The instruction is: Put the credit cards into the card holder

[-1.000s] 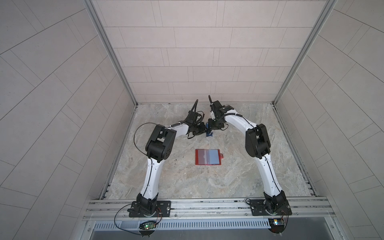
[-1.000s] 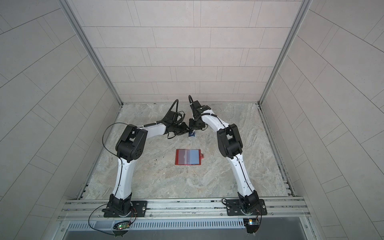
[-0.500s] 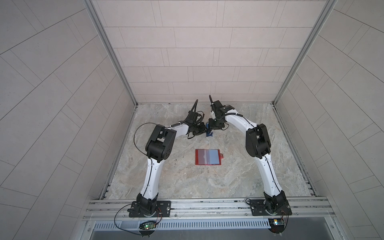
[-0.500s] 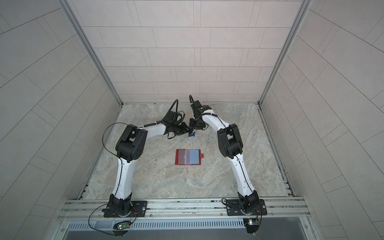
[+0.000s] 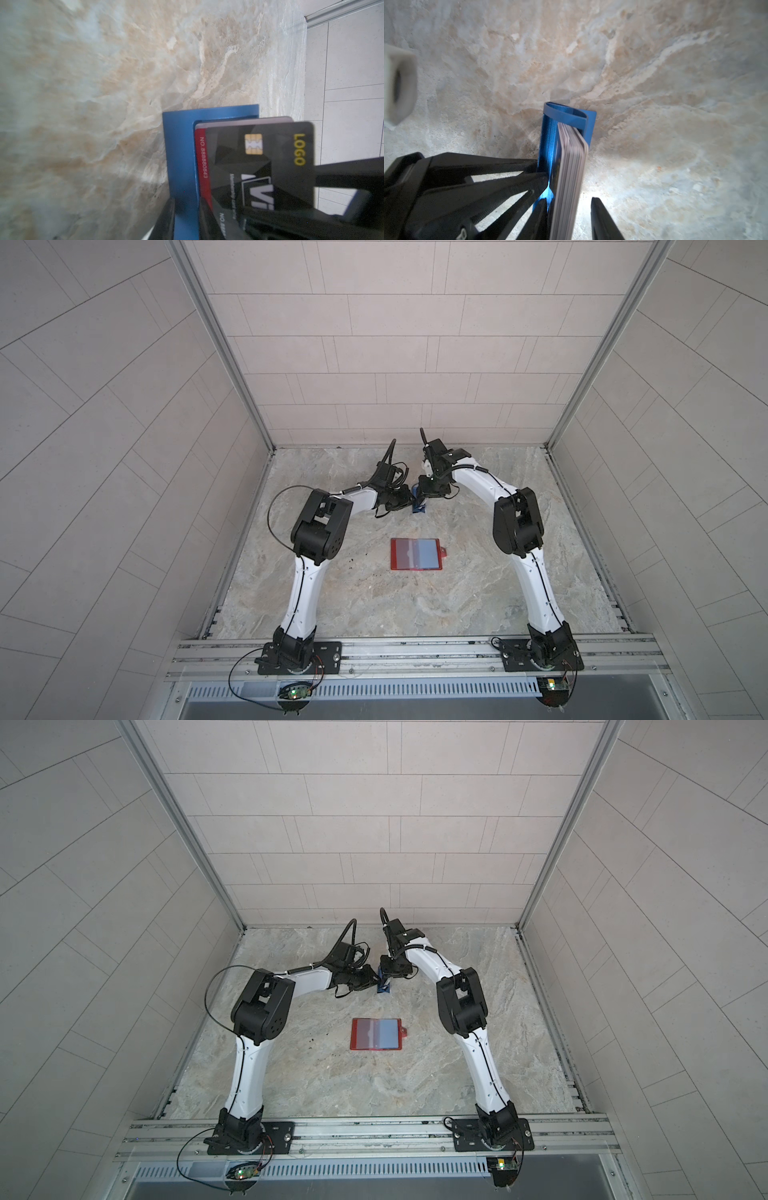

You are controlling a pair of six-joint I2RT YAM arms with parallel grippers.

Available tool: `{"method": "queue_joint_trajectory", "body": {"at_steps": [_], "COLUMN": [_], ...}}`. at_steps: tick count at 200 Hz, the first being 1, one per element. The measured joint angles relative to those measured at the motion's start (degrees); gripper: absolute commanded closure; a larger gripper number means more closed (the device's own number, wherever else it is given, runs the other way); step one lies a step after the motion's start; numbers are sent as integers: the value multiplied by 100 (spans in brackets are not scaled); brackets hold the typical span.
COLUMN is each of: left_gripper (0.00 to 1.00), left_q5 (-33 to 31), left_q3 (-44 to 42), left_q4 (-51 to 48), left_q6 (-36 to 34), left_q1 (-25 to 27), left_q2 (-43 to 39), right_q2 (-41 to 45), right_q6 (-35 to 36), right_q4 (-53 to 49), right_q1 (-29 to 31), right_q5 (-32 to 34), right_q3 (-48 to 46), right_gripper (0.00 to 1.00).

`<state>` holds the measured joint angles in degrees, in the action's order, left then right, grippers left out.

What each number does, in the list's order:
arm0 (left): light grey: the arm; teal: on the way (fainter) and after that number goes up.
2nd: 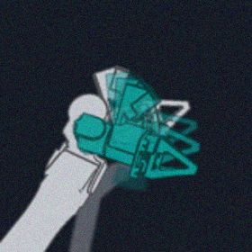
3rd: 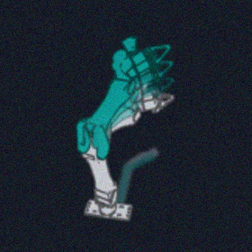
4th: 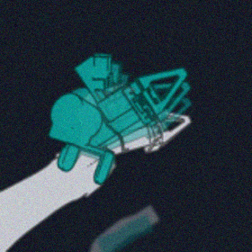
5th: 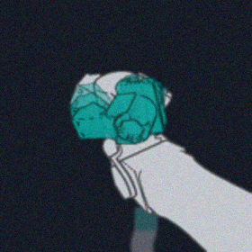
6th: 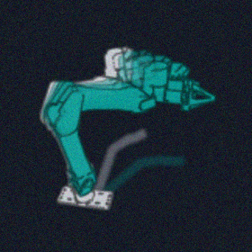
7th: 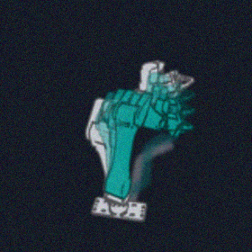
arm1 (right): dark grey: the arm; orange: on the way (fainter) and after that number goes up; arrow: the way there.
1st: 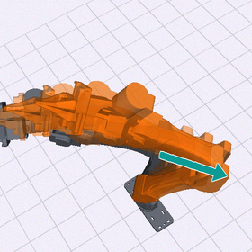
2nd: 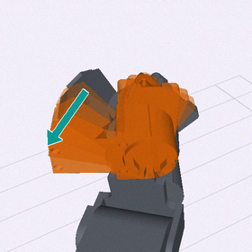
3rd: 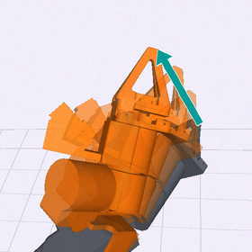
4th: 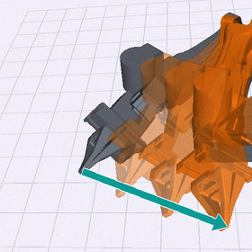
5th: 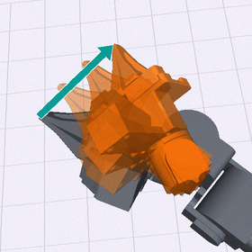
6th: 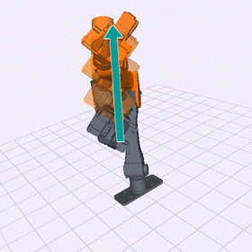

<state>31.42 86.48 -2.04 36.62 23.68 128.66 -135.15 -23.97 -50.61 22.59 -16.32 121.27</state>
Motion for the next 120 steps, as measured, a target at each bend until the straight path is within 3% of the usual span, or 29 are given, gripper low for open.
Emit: {"method": "queue_joint_trajectory", "body": {"at_steps": [89,120], "left_gripper": [78,78], "left_q5": [-59,-61], "left_q3": [0,0], "left_q4": [-20,-22], "left_q6": [-2,-2], "left_q1": [22,24], "left_q2": [-13,-13], "right_q2": [59,59], "right_q6": [98,133], "right_q4": [-177,-234], "right_q1": [-50,-37], "right_q5": [74,92], "right_q3": [203,258], "right_gripper": [65,71]}}
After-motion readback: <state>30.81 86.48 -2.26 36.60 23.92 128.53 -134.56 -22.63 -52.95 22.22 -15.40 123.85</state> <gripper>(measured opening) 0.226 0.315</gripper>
